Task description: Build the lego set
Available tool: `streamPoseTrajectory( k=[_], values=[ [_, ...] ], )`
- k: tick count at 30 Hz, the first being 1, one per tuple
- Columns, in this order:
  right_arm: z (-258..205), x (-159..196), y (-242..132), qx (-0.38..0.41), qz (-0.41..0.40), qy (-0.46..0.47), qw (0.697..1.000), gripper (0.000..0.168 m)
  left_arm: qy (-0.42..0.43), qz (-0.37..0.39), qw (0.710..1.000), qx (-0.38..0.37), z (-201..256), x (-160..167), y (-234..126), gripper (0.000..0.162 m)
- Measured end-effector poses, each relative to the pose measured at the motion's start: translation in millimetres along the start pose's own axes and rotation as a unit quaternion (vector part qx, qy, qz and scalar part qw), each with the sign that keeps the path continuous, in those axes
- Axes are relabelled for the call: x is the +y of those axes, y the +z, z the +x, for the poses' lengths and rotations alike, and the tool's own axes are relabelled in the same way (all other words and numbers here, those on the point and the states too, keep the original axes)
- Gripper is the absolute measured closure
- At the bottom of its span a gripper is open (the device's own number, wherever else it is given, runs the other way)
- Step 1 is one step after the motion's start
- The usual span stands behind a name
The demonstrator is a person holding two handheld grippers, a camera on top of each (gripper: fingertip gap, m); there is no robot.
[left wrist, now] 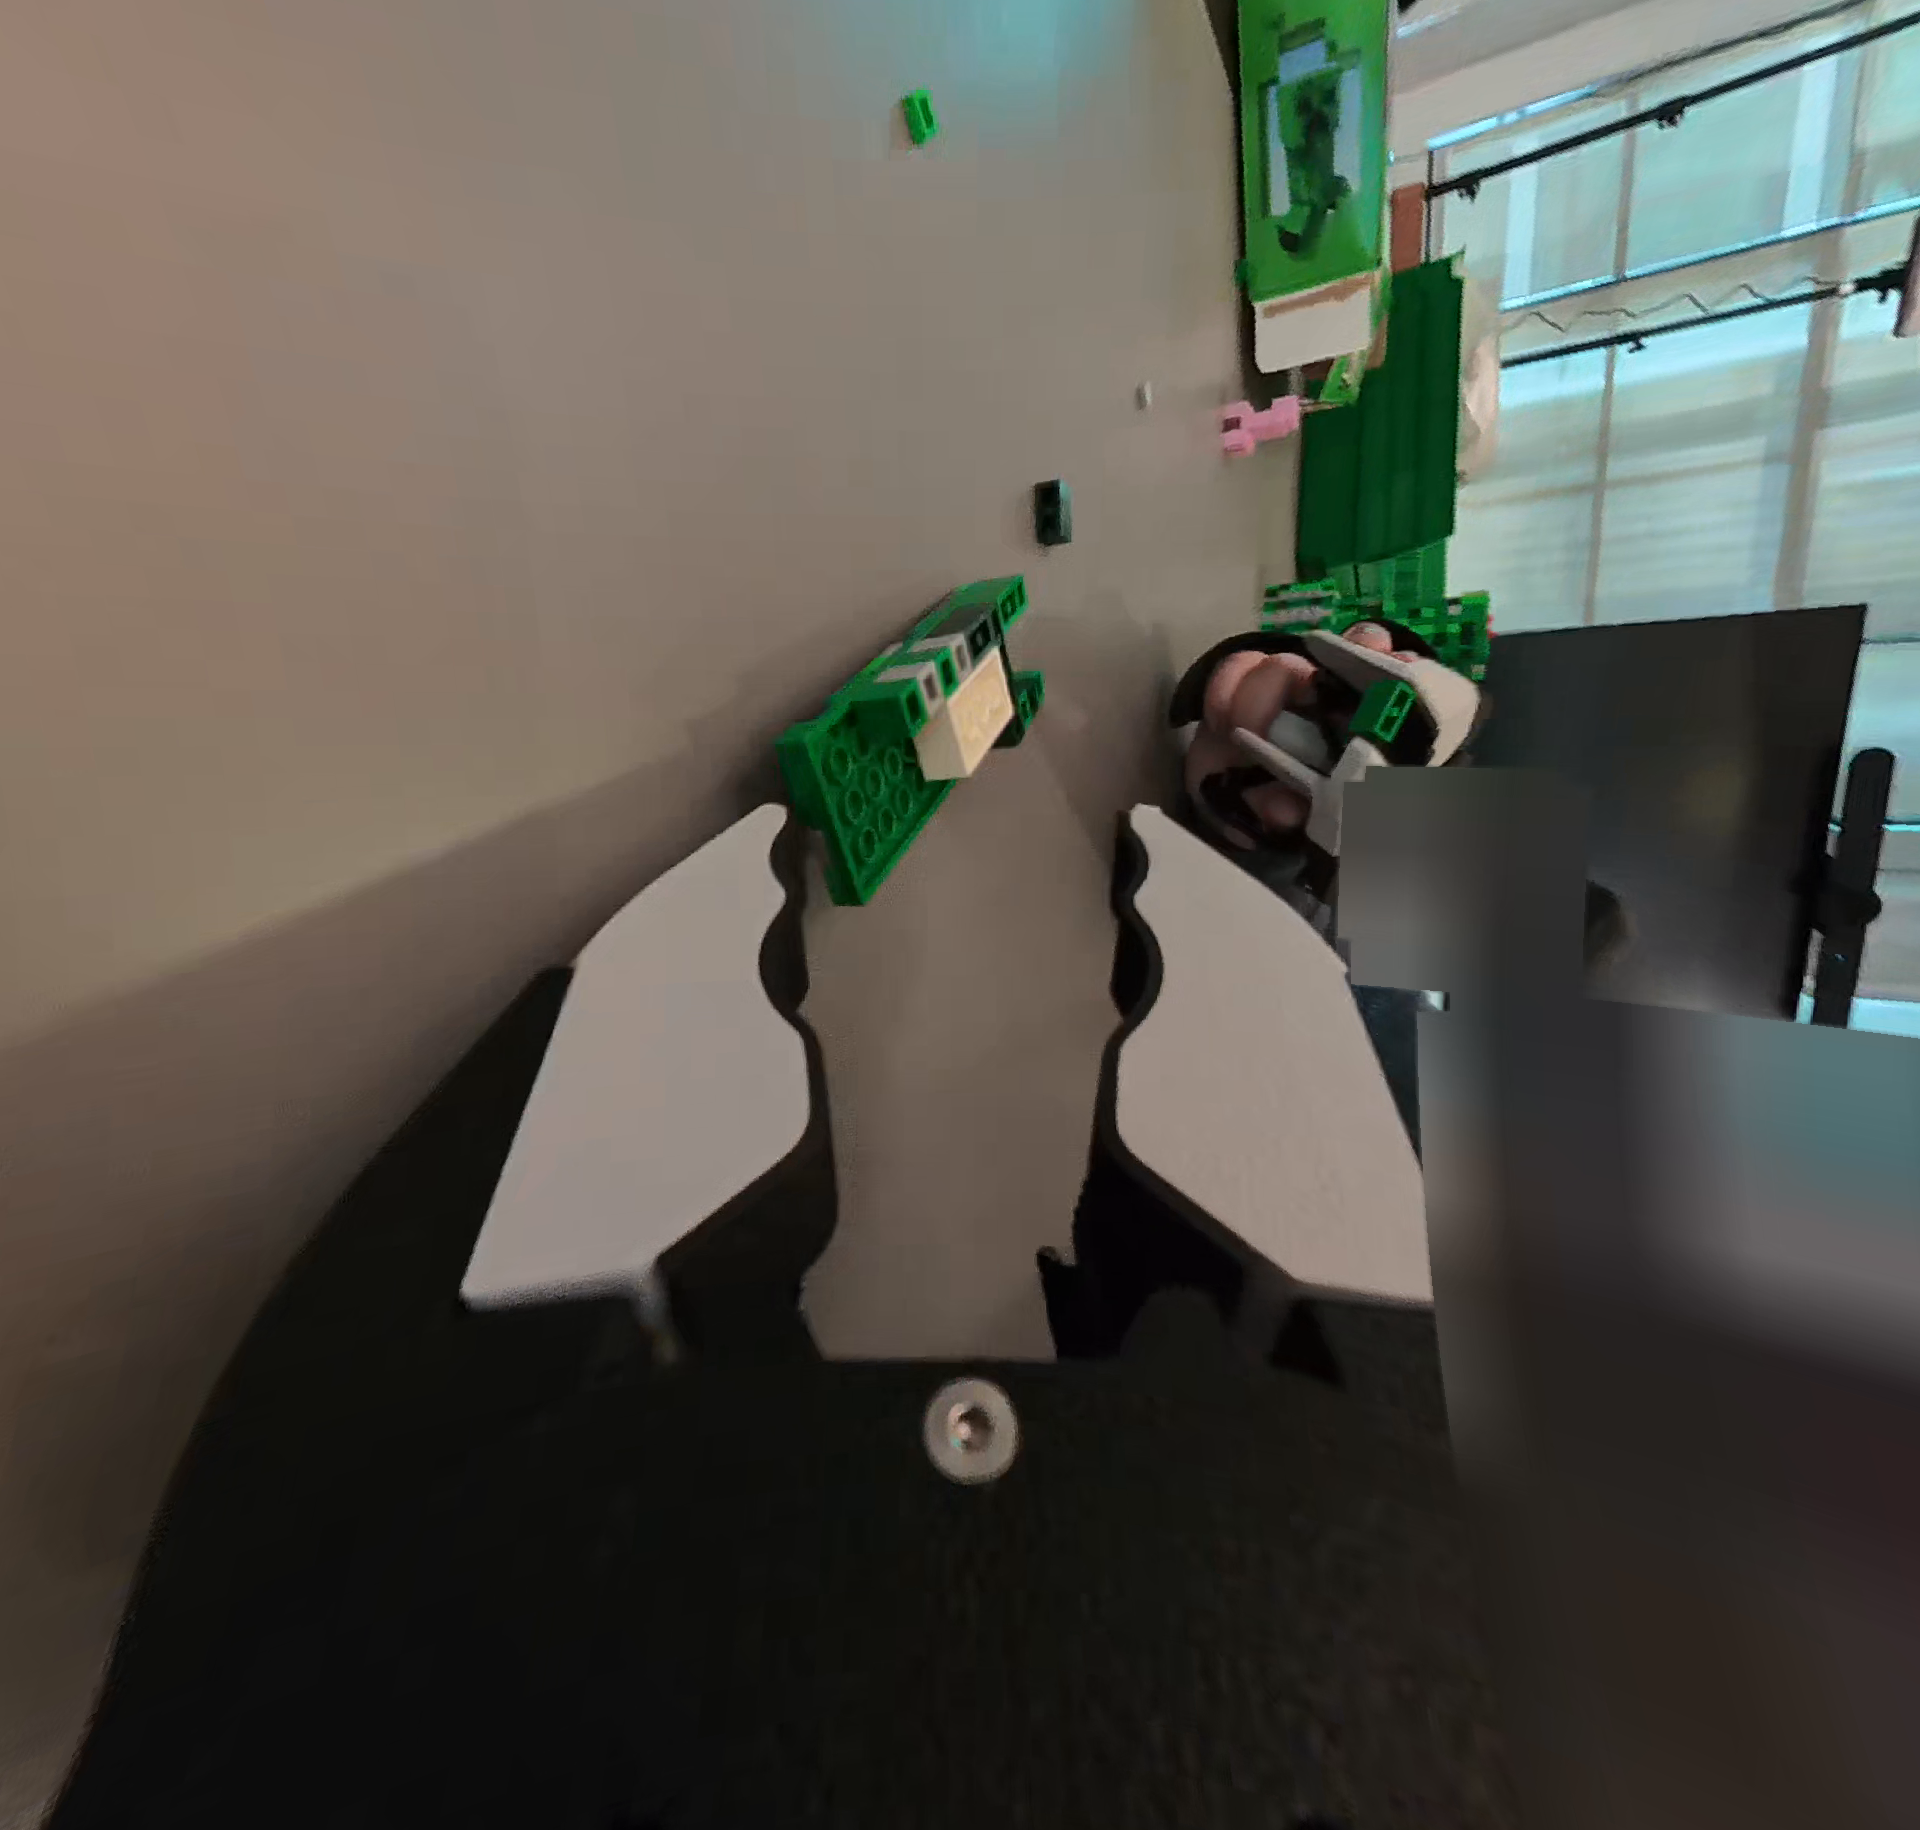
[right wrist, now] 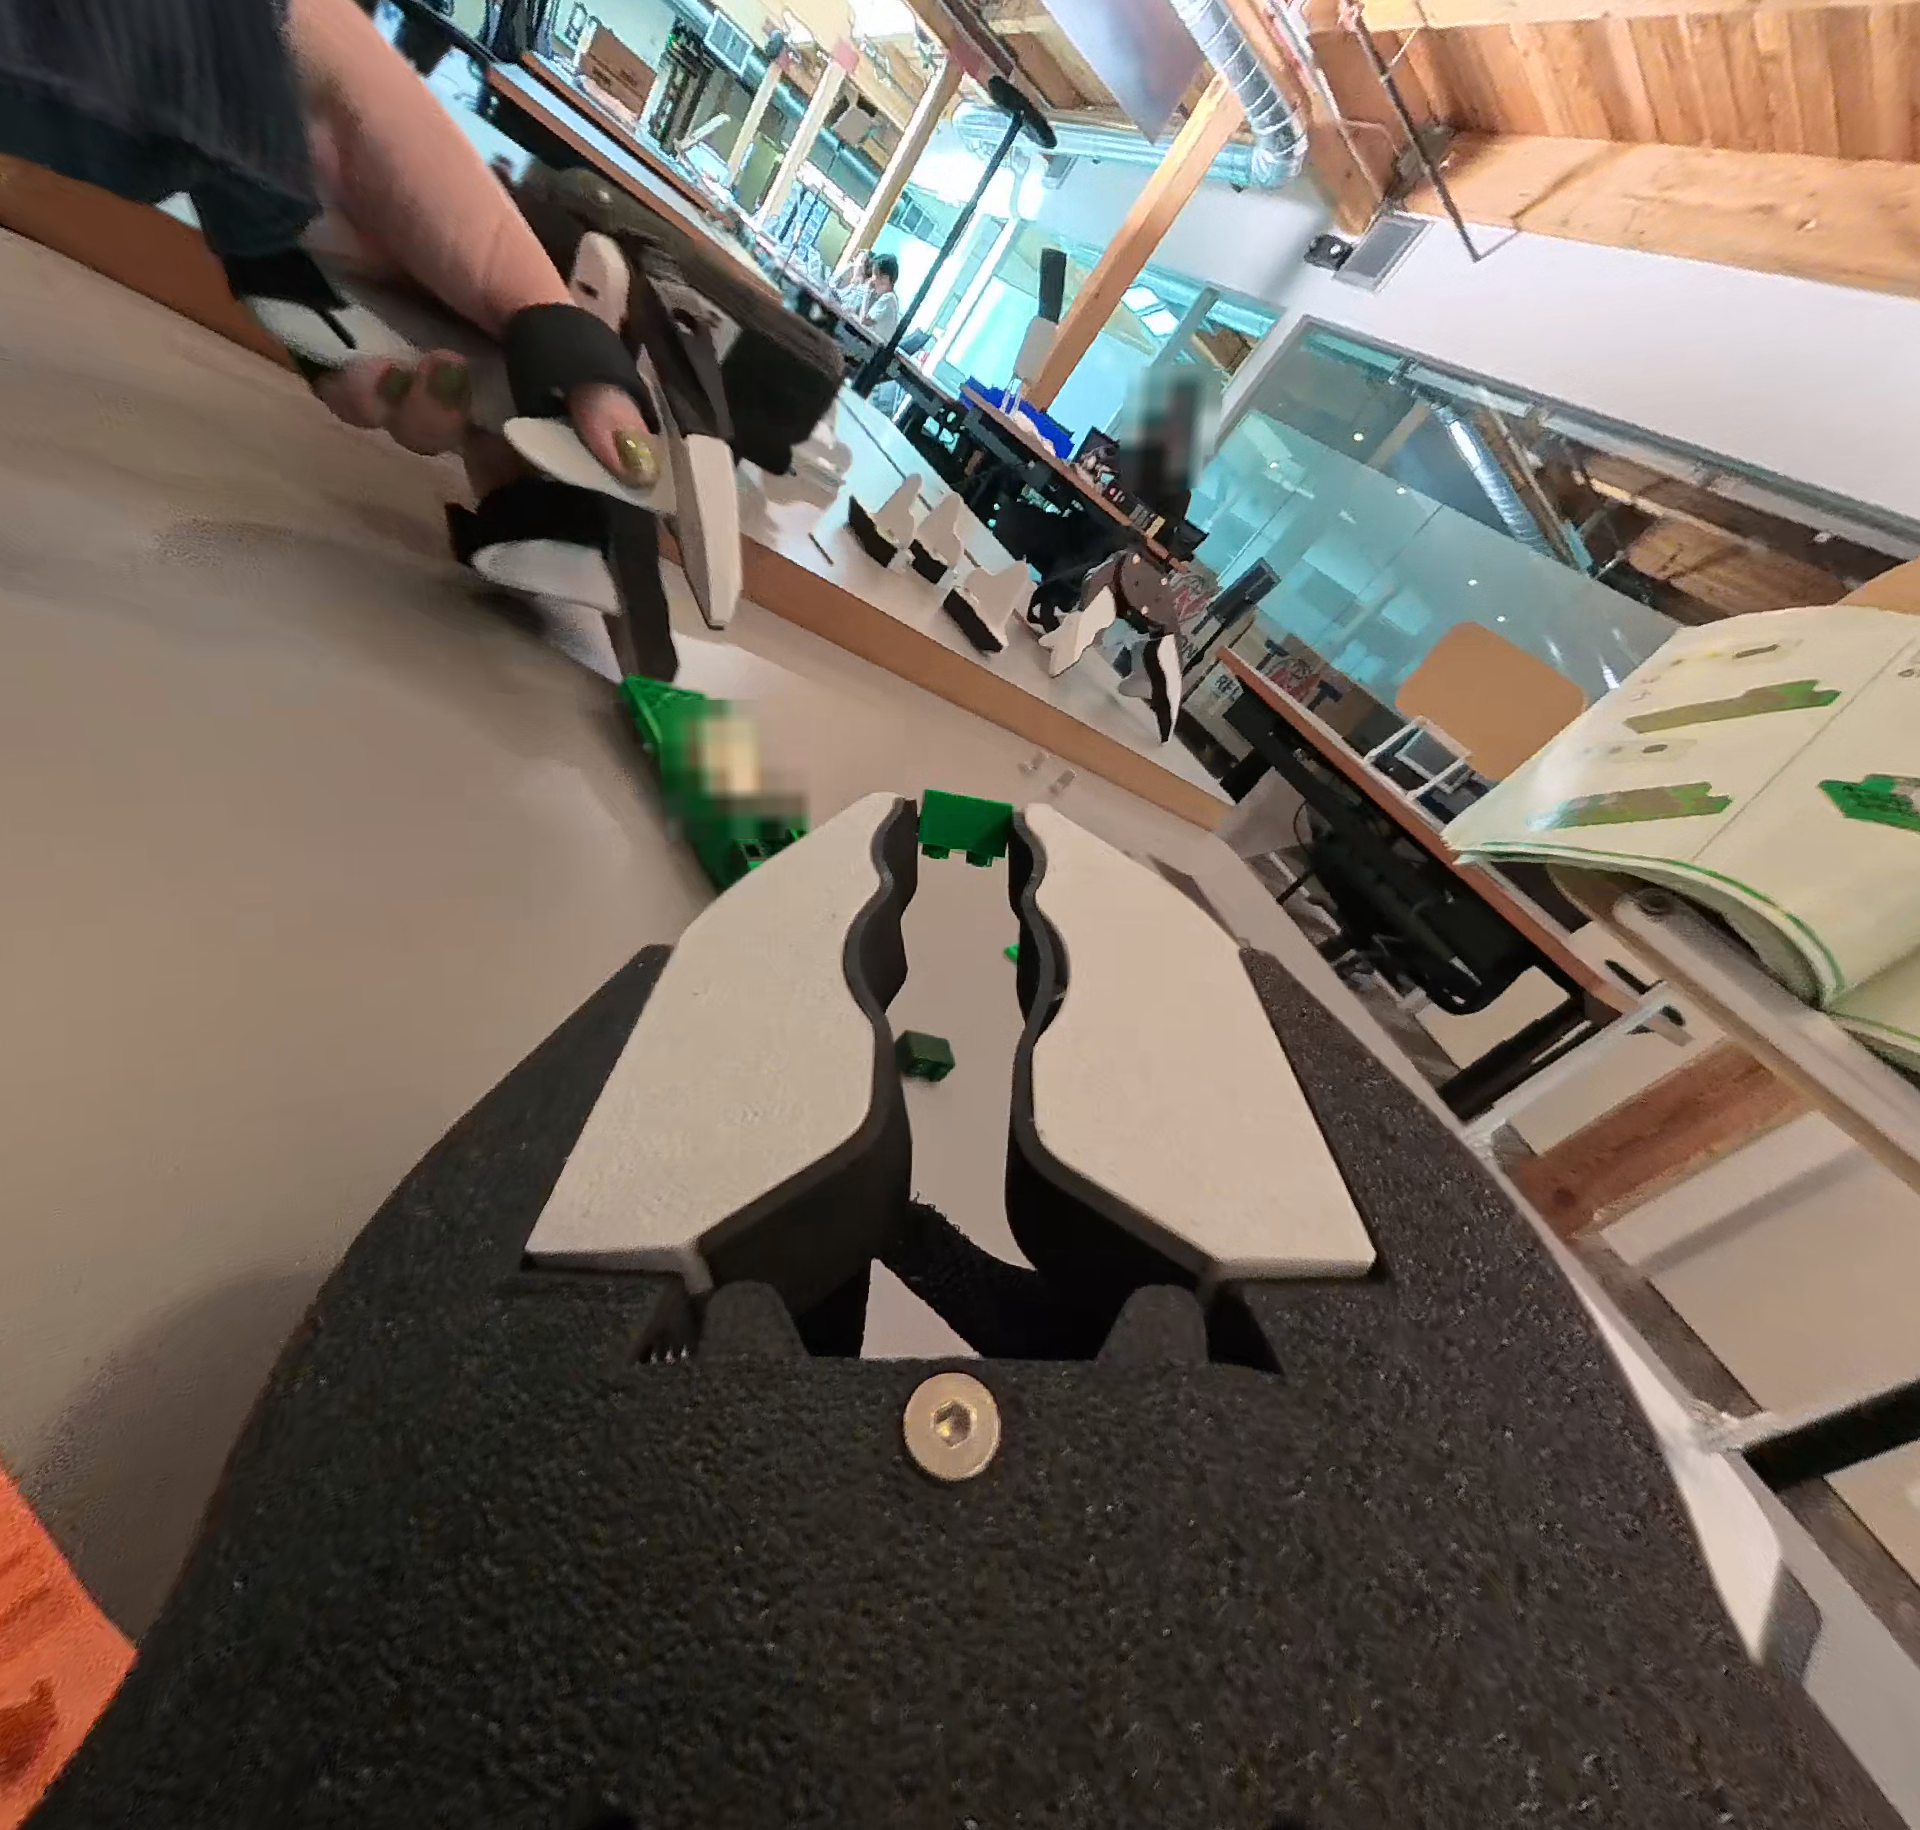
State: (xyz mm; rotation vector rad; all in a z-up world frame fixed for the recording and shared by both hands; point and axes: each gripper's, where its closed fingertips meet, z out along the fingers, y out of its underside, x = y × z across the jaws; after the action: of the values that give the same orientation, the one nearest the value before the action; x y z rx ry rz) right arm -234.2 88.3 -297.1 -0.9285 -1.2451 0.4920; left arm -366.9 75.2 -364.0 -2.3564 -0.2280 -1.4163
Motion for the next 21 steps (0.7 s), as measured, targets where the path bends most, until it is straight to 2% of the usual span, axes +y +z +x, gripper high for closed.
streamPoseTrajectory(
  k=[2, 5, 6, 8, 10, 14, 18, 21],
  values=[
    [1.9, -5.0, -2.5, 0.013, 0.011, -0.008, 1.0, 0.152, 0.016, 0.051, 0.998, -0.038, -2.5, -1.5, -9.8, 0.097],
    [0.2, -6.7, -2.2, 0.019, 0.01, -0.028, 0.999, 0.152, 0.091, 0.116, 0.983, -0.11, 10.6, -9.5, -21.3, 0.089],
    [-0.2, -7.6, -2.0, 0.02, 0.012, -0.031, 0.999, 0.152, 0.127, 0.122, 0.976, -0.126, 21.1, -10.8, -20.6, 0.092],
    [2.8, -11.7, -3.5, 0.034, 0.019, -0.042, 0.998, 0.152, 0.226, 0.14, 0.961, -0.075, 69.9, -11.5, -7.0, 0.1],
    [4.1, -14.9, -5.7, 0.044, 0.024, -0.062, 0.997, 0.152, 0.293, 0.116, 0.949, 0.009, 118.1, 6.0, 19.0, 0.104],
    [-2.7, -13.9, -5.5, 0.039, 0.016, -0.103, 0.994, 0.152, 0.392, 0.055, 0.918, -0.011, 133.2, 29.6, 65.7, 0.114],
    [-6.1, -15.0, -5.8, 0.037, 0.017, -0.123, 0.992, 0.152, 0.393, 0.041, 0.919, -0.005, 136.8, 35.0, 83.3, 0.126],
    [-7.8, -15.5, -5.7, 0.034, 0.018, -0.13, 0.991, 0.152, 0.388, 0.023, 0.921, -0.001, 135.9, 37.1, 87.9, 0.142]
  ],
)
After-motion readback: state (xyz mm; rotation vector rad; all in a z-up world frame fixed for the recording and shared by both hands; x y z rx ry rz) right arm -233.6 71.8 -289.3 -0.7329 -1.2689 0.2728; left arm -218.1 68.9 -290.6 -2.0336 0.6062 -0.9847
